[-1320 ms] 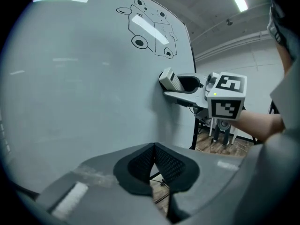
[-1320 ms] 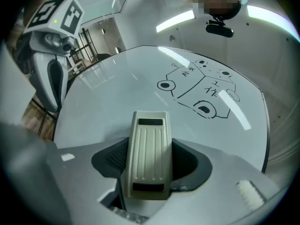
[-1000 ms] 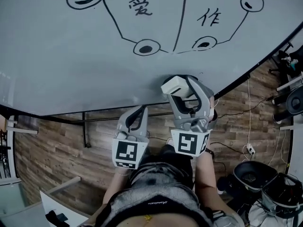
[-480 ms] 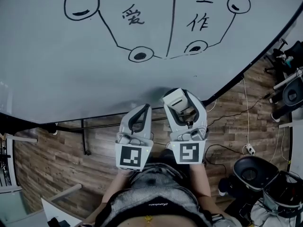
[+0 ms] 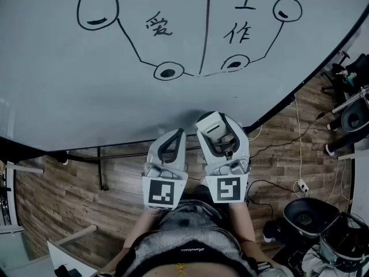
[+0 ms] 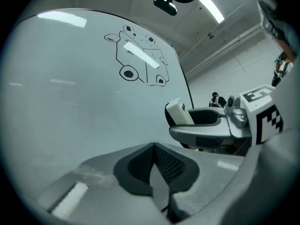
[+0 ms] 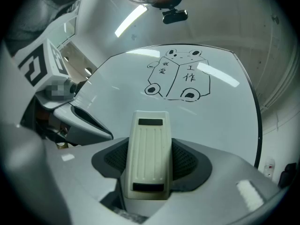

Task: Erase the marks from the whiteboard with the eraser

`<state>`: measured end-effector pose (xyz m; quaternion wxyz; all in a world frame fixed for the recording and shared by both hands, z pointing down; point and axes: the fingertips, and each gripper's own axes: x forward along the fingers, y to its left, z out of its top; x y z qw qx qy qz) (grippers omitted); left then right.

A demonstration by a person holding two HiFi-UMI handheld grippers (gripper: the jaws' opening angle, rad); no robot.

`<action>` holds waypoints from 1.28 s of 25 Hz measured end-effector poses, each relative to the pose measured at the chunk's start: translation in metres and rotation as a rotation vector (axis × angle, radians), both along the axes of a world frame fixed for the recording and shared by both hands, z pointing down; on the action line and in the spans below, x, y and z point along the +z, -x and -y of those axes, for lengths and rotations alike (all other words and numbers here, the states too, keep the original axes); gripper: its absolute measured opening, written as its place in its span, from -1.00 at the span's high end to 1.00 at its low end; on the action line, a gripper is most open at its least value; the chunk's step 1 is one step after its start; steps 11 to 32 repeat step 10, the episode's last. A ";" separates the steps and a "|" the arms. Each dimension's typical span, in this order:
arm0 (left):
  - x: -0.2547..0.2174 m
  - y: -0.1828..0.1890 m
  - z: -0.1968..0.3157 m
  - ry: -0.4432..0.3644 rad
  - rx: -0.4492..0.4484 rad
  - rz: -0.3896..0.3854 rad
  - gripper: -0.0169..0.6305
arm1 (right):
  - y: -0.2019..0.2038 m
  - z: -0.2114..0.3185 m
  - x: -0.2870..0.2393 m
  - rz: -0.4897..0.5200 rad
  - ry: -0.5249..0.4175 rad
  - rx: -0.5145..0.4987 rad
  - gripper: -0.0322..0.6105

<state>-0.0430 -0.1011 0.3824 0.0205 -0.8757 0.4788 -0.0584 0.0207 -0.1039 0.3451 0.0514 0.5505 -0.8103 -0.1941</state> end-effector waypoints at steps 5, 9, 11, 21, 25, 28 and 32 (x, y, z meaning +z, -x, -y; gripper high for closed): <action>0.001 -0.004 0.002 -0.009 -0.008 0.020 0.93 | -0.001 0.000 -0.001 0.005 0.003 -0.015 0.09; 0.001 -0.009 0.001 -0.002 -0.003 0.012 0.93 | -0.002 0.000 -0.006 0.026 -0.021 -0.027 0.09; 0.002 -0.010 0.001 0.000 -0.001 0.012 0.93 | -0.003 0.000 -0.007 0.027 -0.023 -0.029 0.09; 0.002 -0.010 0.001 0.000 -0.001 0.012 0.93 | -0.003 0.000 -0.007 0.027 -0.023 -0.029 0.09; 0.002 -0.010 0.001 0.000 -0.001 0.012 0.93 | -0.003 0.000 -0.007 0.027 -0.023 -0.029 0.09; 0.002 -0.010 0.001 0.000 -0.001 0.012 0.93 | -0.003 0.000 -0.007 0.027 -0.023 -0.029 0.09; 0.002 -0.010 0.001 0.000 -0.001 0.012 0.93 | -0.003 0.000 -0.007 0.027 -0.023 -0.029 0.09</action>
